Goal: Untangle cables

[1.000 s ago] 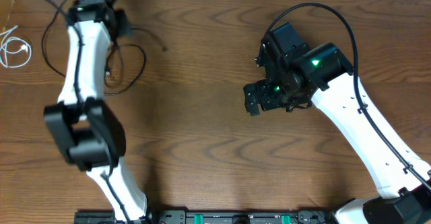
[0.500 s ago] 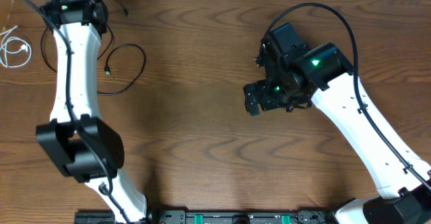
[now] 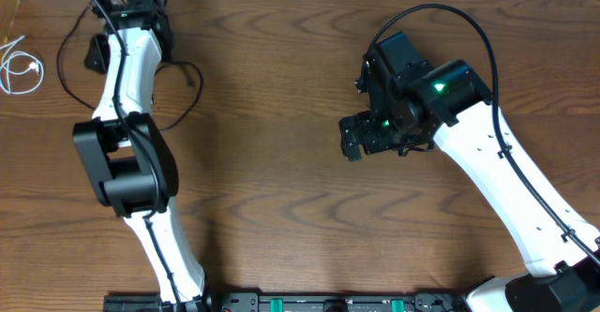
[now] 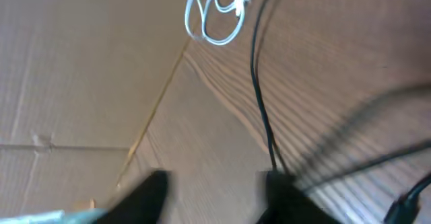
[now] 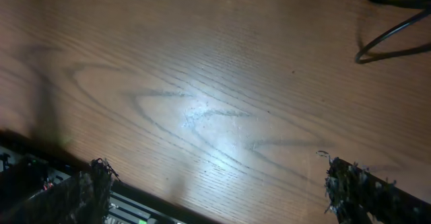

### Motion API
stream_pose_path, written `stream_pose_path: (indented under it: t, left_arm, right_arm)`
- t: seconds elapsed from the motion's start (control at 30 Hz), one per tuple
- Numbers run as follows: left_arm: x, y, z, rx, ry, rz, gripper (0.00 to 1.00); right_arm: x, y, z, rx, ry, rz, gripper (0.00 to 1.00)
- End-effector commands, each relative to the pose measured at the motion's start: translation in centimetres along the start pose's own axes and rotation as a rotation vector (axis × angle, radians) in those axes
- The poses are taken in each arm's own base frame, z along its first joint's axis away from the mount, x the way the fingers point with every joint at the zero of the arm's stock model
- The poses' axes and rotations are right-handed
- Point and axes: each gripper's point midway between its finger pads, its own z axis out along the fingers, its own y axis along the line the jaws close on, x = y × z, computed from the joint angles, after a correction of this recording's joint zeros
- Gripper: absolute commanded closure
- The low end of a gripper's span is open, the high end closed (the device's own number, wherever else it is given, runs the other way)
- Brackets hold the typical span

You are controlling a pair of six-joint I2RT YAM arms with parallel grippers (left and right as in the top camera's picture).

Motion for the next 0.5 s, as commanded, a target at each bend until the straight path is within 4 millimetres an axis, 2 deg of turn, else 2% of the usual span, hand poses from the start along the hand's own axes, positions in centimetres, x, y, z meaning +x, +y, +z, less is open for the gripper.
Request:
stream_pose_path:
  t: [0.0, 0.1, 0.2, 0.37, 0.47]
  left_arm:
    - [0.4, 0.1, 0.4, -0.027, 0.012, 0.015, 0.28]
    - [0.4, -1.4, -0.1, 0.044, 0.012, 0.020, 0.21]
    - [1.2, -5.3, -1.1, 0.257, 0.045, 0.038, 0.21]
    - [3.0, -12.5, -5.3, 0.692, 0.126, 0.067, 0.21]
    - [3.7, -14.9, -7.4, 0.870, 0.164, 0.070, 0.21]
  right_arm:
    - [0.2, 0.1, 0.1, 0.000, 0.004, 0.011, 0.01]
    - [0.2, 0.1, 0.1, 0.000, 0.004, 0.011, 0.01]
    - [0.2, 0.1, 0.1, 0.000, 0.004, 0.011, 0.01]
    - [0.2, 0.1, 0.1, 0.000, 0.004, 0.011, 0.01]
    - [0.2, 0.1, 0.1, 0.000, 0.004, 0.011, 0.01]
